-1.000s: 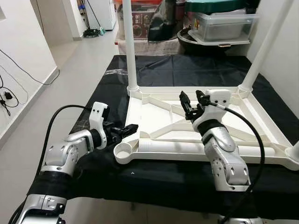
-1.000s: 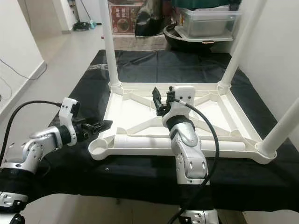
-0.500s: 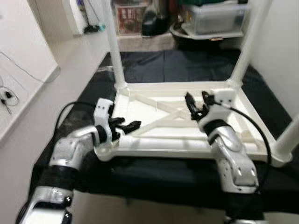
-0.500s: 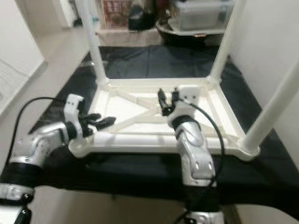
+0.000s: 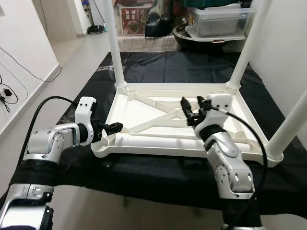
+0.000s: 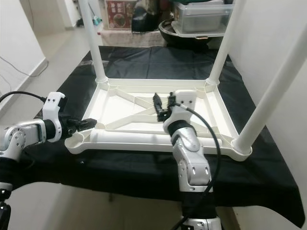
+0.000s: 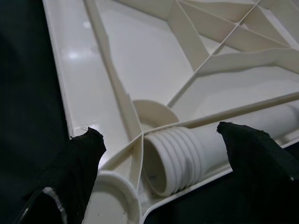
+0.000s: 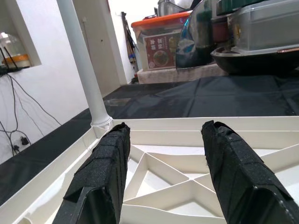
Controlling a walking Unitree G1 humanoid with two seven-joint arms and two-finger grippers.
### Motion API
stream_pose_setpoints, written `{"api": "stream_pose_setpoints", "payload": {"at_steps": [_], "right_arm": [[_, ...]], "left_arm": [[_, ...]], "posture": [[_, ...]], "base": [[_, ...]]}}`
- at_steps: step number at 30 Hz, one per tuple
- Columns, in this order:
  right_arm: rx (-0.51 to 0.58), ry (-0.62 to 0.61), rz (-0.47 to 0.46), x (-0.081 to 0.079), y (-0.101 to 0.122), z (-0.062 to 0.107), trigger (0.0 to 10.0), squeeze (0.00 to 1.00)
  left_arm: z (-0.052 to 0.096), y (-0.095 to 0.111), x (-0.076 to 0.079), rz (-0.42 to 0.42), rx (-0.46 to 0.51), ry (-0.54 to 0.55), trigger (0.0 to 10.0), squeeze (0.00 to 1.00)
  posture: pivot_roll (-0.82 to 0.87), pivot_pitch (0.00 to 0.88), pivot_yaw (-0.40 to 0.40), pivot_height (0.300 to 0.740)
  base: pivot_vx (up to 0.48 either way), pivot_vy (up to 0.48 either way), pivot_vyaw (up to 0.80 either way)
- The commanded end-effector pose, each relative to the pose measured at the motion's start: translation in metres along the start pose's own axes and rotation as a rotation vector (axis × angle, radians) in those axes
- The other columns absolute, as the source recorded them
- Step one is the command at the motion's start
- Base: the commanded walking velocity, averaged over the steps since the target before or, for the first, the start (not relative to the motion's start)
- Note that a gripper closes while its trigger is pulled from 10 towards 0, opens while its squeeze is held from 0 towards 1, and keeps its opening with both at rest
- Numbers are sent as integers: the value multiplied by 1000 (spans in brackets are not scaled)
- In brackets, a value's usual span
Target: Building children table
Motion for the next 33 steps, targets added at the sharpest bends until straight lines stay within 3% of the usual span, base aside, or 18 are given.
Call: {"api": "stream_pose_setpoints", "payload": {"at_steps": [1,7,16,33], "right_arm": [[-22,-3,-11,1,-6,0,10000,0],[-16,-1,-4,0,-5,-1,10000,0],[-17,-3,0,2,-4,0,10000,0],[-30,-12,-8,2,-9,-2,10000,0]], "left_arm": [[2,-8,4,38,-36,-27,10000,0],[-5,-12,12,117,-26,-82,10000,0],[-22,-11,29,161,-30,-139,10000,0],[-21,7,39,112,-84,-162,10000,0]], "posture": [[103,107,20,740],[106,98,18,740],[101,99,23,740],[120,105,24,740]], "base": [[0,0,0],[0,0,0],[0,0,0],[0,0,0]]}}
Point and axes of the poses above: a point about 5 cm out from each wrist's last joint towards the gripper, its own z axis pointing back from the gripper into the wrist, its own y axis along the axis of the wrist's last joint, x = y × z, the point moved 4 cm from there along -z, pointing out of the wrist towards the gripper, and after that the axes turned 14 degrees about -z, right-handed, at the moved point
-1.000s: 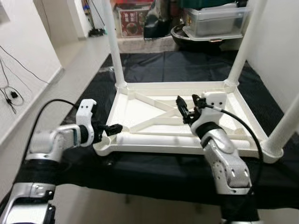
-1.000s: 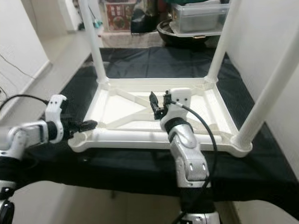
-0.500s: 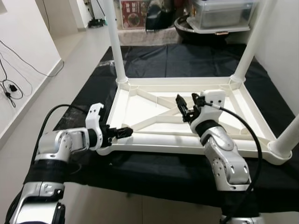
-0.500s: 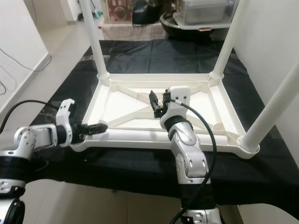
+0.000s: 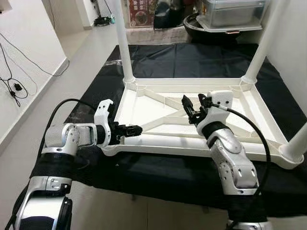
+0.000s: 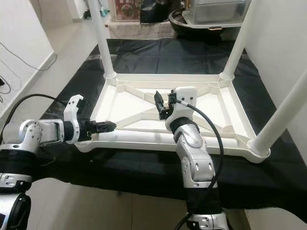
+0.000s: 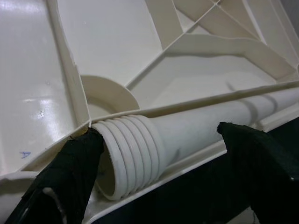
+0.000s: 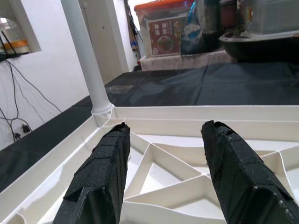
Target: Building children table
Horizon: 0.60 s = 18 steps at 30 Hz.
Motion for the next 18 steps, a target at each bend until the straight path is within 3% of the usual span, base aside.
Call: {"api": "stream_pose_setpoints", "payload": {"at_steps": [1,12,16,18], "right_arm": [[-4,3,-13,-2,-3,-1,10000,0],[9,-9,-6,0,2,0,10000,0],[12,-9,-2,1,4,0,10000,0],[16,-8,-1,1,5,0,10000,0]], "left_arm": [[-2,-1,7,-11,-28,-19,10000,0],[-13,-20,13,30,-77,-34,10000,0],[-14,-22,11,44,-53,-36,10000,0],[-13,-20,9,59,19,-57,10000,0]], "posture": [[117,107,25,740],[109,113,28,740],[104,116,31,740],[98,118,30,740]], "base": [[0,0,0],[0,0,0],[0,0,0],[0,0,0]]}}
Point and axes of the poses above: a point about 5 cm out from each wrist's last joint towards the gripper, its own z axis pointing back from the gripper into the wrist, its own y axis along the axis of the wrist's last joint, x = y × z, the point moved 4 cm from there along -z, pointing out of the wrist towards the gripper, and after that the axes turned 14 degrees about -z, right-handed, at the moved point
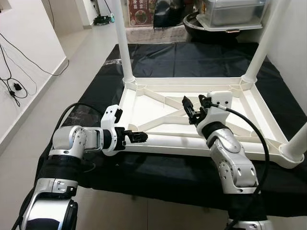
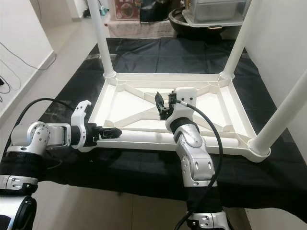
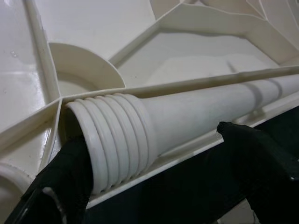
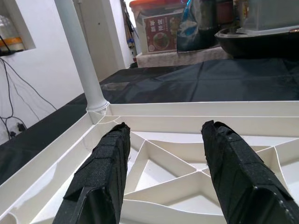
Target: Building children table
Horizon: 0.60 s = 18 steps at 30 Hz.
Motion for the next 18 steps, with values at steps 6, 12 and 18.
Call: {"api": "stream_pose_setpoints", "payload": {"at_steps": [6,12,18], "right_arm": [[21,13,-3,-3,8,-1,10000,0],[24,17,-4,-5,9,-3,10000,0],[30,25,-13,-8,9,-5,10000,0]], "left_arm": [[6,-3,6,54,102,-102,10000,0],[19,-5,16,70,129,-202,10000,0],[39,-18,29,88,128,-353,10000,0]], "posture": [[96,118,24,740],[100,116,23,740],[104,113,20,740]], "base": [[0,0,0],[0,0,0],[0,0,0]]}}
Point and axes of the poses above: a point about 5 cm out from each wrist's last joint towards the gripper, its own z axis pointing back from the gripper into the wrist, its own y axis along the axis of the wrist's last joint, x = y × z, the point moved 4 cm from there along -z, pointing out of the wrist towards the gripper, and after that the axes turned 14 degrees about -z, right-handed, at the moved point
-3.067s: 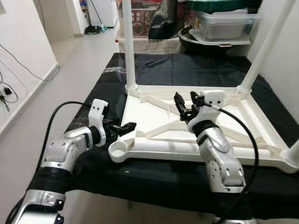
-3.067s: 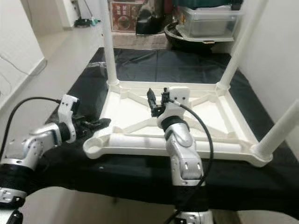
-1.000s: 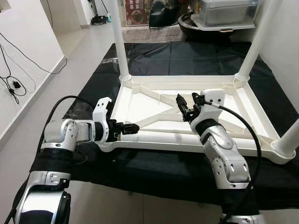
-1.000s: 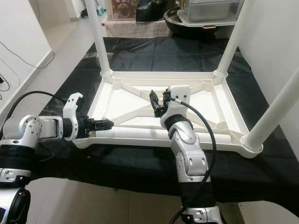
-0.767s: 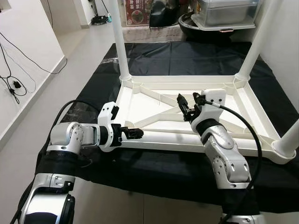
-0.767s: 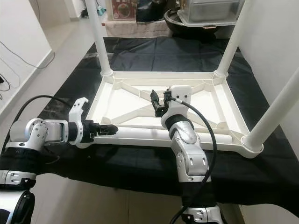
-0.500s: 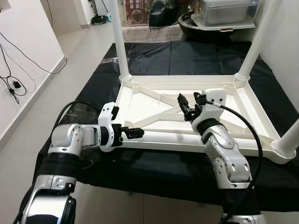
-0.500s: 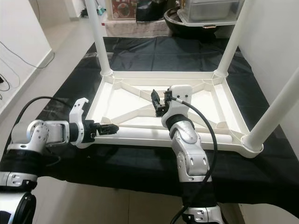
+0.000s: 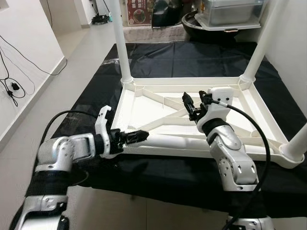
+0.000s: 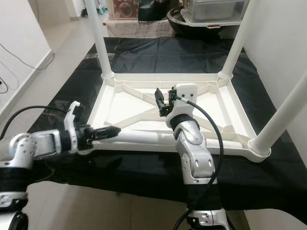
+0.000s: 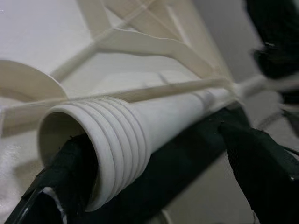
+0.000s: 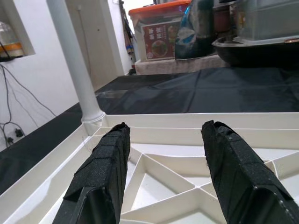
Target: Building children table
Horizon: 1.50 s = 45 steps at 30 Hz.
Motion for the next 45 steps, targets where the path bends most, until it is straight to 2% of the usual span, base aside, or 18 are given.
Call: {"api": "stream_pose_setpoints", "payload": {"at_steps": [1,3,4,7,8,22,32,35,36,38,39,40,42,43,45], "right_arm": [[4,14,-19,-5,0,-1,10000,0],[6,14,-21,-5,1,-2,10000,0],[8,15,-21,-5,1,-2,10000,0],[10,15,-21,-5,2,-1,10000,0],[10,15,-20,-5,2,-1,10000,0],[22,15,-11,-5,6,-2,10000,0],[40,18,-9,-7,10,-3,10000,0],[72,21,-55,-9,19,-6,10000,0],[95,28,-131,-11,27,-8,10000,0],[95,28,-131,-11,27,-8,10000,0],[116,30,-260,-12,35,-11,10000,0],[116,30,-260,-12,35,-11,10000,0],[154,90,-520,-15,52,-16,10000,0],[154,90,-520,-15,52,-16,10000,0],[160,162,-663,-21,60,-17,10000,0]], "left_arm": [[3,-7,10,28,-15,-83,10000,0],[5,-11,11,33,-22,-93,10000,0],[8,-15,9,44,-31,-94,9137,0],[9,-19,9,52,-38,-95,9137,0],[11,-23,7,62,-44,-96,0,0],[20,-33,3,74,-59,-67,0,0],[22,-30,0,73,-2,-38,0,0],[24,-27,-1,64,34,-23,0,0],[26,-22,-1,49,77,-13,0,0],[26,-22,-1,49,77,-13,0,0],[29,-12,0,26,148,4,0,0],[29,-12,0,26,148,4,0,0],[37,12,6,-27,319,23,0,0],[37,12,6,-27,319,23,0,0],[45,29,13,-72,437,55,0,0]], "posture": [[104,113,20,740],[104,113,20,740],[98,112,21,740],[98,112,21,740],[96,112,21,740],[94,104,19,740],[91,98,17,740],[91,98,17,740],[92,94,11,740],[92,94,11,740],[91,90,10,740],[91,90,10,740],[94,85,-1,740],[94,85,-1,740],[89,80,-7,740]], "base": [[0,0,0],[0,0,0],[0,0,0],[0,0,0],[0,0,0],[0,0,0],[0,0,0],[0,0,0],[0,0,0],[0,0,0],[0,0,0],[0,0,0],[0,0,0],[0,0,0],[0,0,0]]}}
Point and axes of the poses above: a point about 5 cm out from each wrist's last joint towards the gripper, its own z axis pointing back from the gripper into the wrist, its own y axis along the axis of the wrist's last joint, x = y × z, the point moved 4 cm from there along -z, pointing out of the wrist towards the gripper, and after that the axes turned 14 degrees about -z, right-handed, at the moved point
